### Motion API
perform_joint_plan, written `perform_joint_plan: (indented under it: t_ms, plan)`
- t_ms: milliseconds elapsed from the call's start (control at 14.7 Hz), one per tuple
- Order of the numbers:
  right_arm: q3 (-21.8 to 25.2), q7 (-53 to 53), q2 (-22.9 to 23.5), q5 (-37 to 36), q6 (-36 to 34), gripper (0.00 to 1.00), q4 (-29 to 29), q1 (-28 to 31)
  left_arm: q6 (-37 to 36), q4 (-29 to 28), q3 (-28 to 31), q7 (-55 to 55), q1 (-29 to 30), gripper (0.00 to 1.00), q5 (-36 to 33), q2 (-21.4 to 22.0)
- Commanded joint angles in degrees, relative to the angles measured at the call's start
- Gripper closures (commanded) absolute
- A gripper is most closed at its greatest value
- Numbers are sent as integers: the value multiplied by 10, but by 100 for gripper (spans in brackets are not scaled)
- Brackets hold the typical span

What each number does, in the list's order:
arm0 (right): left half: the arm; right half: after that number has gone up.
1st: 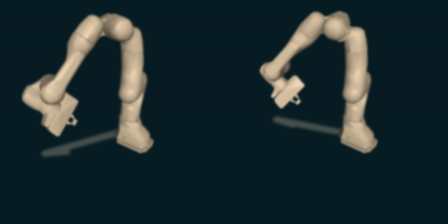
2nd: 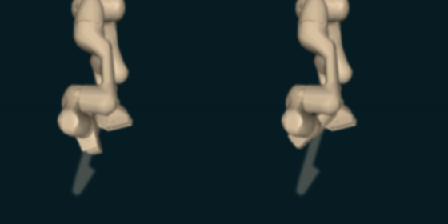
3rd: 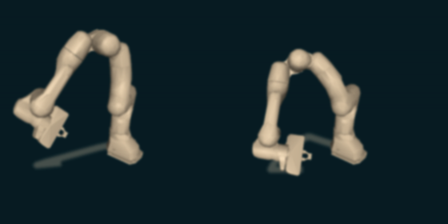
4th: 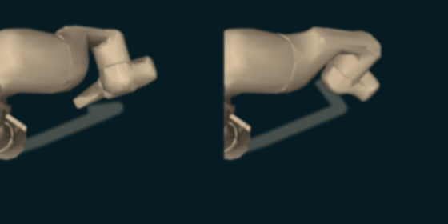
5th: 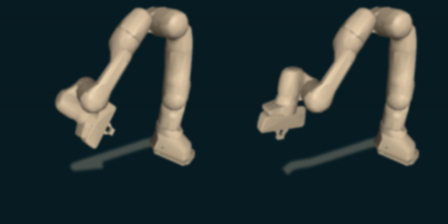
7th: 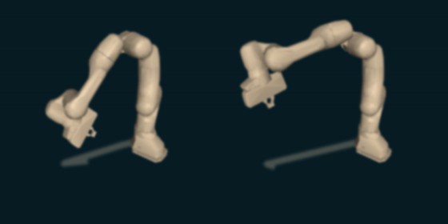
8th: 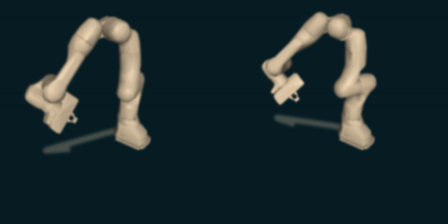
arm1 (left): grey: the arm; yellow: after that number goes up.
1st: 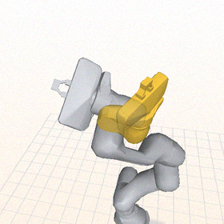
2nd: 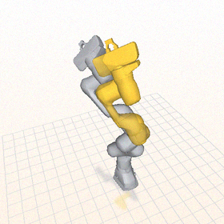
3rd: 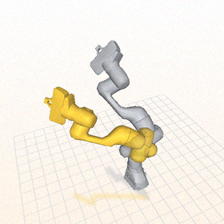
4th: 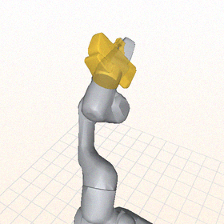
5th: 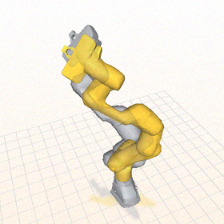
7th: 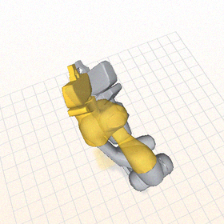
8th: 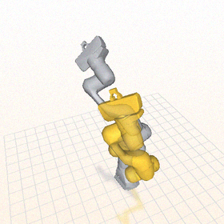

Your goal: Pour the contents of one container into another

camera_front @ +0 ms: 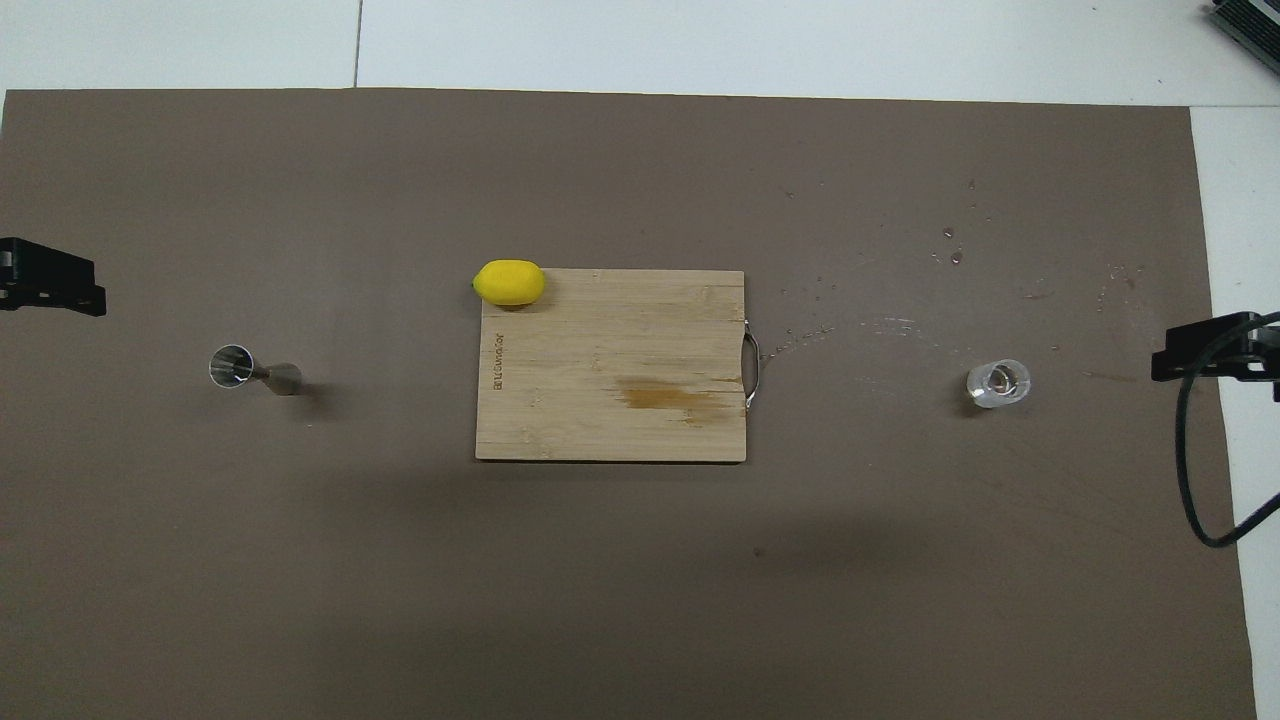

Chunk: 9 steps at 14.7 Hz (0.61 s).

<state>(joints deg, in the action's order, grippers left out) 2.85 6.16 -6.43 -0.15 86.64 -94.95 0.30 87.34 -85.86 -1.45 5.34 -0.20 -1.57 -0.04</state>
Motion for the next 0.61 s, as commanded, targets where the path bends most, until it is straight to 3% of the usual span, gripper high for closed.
perform_joint_plan:
  t_ms: [0,545]
  plan:
    - [0,-71,-19,22,26,0,-35,7,1,-5,-3,-10,7,0,-6,7]
    - [6,-445,-53,127,71,0,-110,83,1,-4,-1,-5,7,0,-6,3]
